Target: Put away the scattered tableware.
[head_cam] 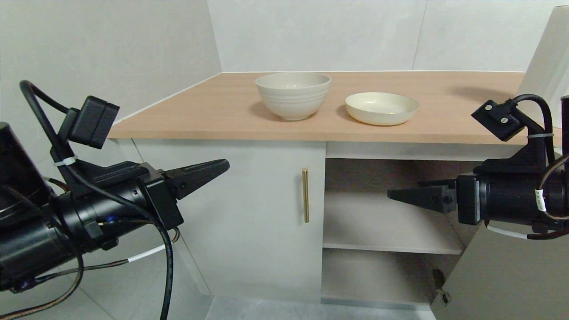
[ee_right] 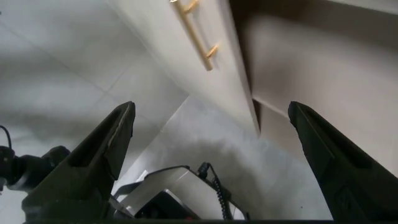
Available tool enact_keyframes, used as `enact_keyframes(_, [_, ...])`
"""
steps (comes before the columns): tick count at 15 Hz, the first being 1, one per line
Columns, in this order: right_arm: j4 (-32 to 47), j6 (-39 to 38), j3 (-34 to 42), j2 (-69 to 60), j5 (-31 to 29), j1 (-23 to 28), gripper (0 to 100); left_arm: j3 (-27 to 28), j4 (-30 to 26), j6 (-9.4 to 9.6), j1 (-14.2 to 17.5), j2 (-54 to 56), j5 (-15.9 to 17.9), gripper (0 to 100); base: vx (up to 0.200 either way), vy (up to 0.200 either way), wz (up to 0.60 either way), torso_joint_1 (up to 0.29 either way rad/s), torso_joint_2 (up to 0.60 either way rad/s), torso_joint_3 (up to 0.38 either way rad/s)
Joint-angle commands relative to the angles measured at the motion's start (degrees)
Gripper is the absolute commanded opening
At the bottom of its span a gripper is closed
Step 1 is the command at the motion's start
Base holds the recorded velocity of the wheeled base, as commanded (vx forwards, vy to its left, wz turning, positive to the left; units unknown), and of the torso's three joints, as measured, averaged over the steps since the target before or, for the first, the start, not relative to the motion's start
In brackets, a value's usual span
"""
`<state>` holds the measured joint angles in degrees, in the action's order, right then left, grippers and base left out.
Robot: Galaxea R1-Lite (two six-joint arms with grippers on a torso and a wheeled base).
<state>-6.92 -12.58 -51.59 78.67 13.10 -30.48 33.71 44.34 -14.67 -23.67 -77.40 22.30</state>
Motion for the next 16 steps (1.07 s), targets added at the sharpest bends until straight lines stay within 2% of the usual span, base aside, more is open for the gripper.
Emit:
enact_keyframes(1, [-0.90,0.28,1.23,-0.71,-0.10,-0.02,100,0.04,0.14,-0.10,0.03,-0.21,-0.06,0,0.000,0.000,0.00,0.000,0.00,0.000])
enact_keyframes(9, [-6.61,0.36,3.69,0.00,-0.27,0.07,100,0.13,-0.04,-0.28,0.03,-1.18,-0.06,0,0.000,0.000,0.00,0.000,0.00,0.000])
enact_keyframes(13, [-6.70,0.54,3.69,0.35,-0.27,0.77,100,0.57,-0.13,-0.36,0.12,-2.85,-0.32,0,0.000,0.000,0.00,0.067,-0.22,-0.233])
enact_keyframes(16, [-6.79,0.63,3.69,0.35,-0.27,0.86,100,0.57,-0.13,-0.36,0.12,-3.37,-0.32,0,0.000,0.000,0.00,0.129,-0.50,-0.313])
